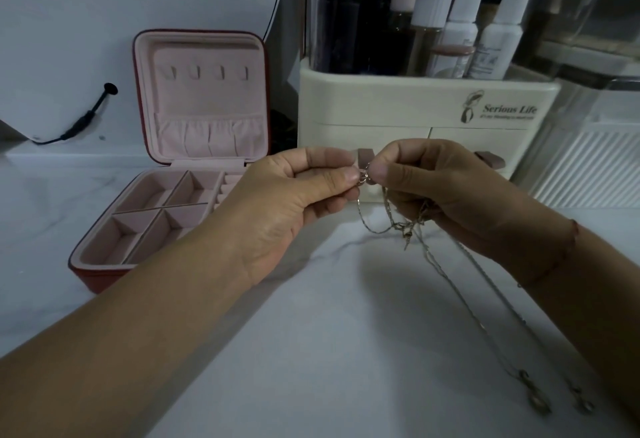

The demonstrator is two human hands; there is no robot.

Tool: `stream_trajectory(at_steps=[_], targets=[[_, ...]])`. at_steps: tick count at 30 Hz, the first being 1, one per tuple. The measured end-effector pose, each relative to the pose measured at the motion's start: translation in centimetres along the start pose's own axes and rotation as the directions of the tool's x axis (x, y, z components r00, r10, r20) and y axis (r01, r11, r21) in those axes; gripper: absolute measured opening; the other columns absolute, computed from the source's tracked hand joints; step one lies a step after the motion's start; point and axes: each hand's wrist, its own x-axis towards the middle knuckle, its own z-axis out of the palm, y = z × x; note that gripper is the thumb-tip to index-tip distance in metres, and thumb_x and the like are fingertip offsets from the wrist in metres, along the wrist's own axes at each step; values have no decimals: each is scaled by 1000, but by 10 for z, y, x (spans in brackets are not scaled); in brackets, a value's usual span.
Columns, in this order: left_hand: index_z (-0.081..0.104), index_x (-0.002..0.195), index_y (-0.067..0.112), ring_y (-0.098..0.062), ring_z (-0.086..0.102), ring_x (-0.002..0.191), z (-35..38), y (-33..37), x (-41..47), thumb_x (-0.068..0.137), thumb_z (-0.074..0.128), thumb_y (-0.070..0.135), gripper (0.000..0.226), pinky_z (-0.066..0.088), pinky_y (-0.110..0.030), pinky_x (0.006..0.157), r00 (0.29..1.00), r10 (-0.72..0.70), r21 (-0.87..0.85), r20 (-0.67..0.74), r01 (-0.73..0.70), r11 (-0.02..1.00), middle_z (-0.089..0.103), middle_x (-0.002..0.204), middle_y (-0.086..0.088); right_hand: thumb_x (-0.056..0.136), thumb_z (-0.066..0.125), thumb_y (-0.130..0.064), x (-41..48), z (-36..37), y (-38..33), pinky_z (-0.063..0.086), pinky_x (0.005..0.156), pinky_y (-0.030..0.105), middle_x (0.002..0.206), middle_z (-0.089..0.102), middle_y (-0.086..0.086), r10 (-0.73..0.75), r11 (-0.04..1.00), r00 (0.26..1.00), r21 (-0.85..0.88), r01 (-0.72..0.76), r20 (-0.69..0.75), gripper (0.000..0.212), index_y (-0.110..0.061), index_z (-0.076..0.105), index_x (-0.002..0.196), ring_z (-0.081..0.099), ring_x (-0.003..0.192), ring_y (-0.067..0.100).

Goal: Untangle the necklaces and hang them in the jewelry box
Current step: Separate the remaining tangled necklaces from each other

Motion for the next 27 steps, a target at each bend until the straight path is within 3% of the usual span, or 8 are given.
stream_trajectory(at_steps=[5, 13, 16, 18, 19, 20, 21, 27], targets=[[68, 77, 12, -9, 65, 61, -2, 0, 3, 56, 70, 12, 21, 50, -15, 57, 999, 19, -16, -42, -19, 1000, 69, 68, -1, 74, 72, -24, 0, 1, 0, 19, 47, 26, 47, 37, -5, 5, 999, 1000, -33, -4, 14, 12, -14, 66, 70, 28, 45, 9], [72, 69, 15, -7, 60, 56, -2, 1, 5, 72, 67, 2, 14, 49, -16, 53, 996, 7, -11, -90, -8, 1000, 66, 62, 0, 70, 73, -21, -1, 2, -1, 21, 53, 31, 47, 43, -6, 2, 999, 1000, -37, -1, 14, 13, -11, 66, 75, 29, 45, 10], [74, 62, 17, -6, 56, 53, -1, 2, 6, 81, 57, -2, 32, 47, -16, 50, 993, -9, 29, -114, 13, 999, 62, 58, 1, 74, 72, -22, 0, 1, 0, 40, 83, 47, 45, 39, -7, 2, 1000, 1000, -24, -2, -25, 12, -12, 65, 75, 30, 42, 7], [75, 60, 17, -6, 53, 52, -1, 2, 6, 82, 53, -2, 36, 45, -16, 49, 993, -29, 50, -112, 35, 998, 59, 56, 2, 78, 70, -20, 1, -1, 0, 28, 97, 75, 49, 37, -1, 5, 1000, 999, 19, -4, -42, 9, -13, 65, 76, 29, 41, 8], [75, 61, 17, -6, 52, 51, -1, 2, 5, 82, 52, -2, 37, 45, -16, 49, 993, -39, 64, -108, 46, 997, 58, 55, 2, 79, 68, -20, 1, -2, -1, 24, 70, 41, 52, 38, 3, 5, 999, 999, 51, -3, -41, 8, -13, 65, 77, 31, 42, 8], [75, 62, 17, -7, 50, 51, -1, 2, 5, 82, 51, -2, 37, 45, -16, 48, 994, -42, 85, -98, 50, 995, 56, 55, 2, 79, 67, -19, 1, -2, -1, 39, 62, 34, 57, 40, 8, 7, 997, 999, 80, -4, -33, 8, -12, 66, 80, 33, 44, 7], [76, 62, 18, -7, 48, 51, 0, 1, 4, 81, 50, -2, 37, 44, -16, 49, 996, -39, 109, -84, 48, 993, 54, 55, 2, 80, 66, -18, 1, -3, -1, 33, 55, 26, 61, 42, 9, 10, 995, 1000, 102, -8, -19, 10, -10, 66, 84, 35, 47, 7], [76, 67, 26, -3, 47, 57, -1, -1, 2, 80, 59, 8, 28, 42, -19, 61, 998, 1, 304, -61, 18, 953, 49, 57, 6, 79, 57, -6, 2, -6, 0, 42, 57, 16, 74, 52, 2, 7, 965, 997, 259, -28, 80, 23, -7, 61, 101, 44, 60, 8]])
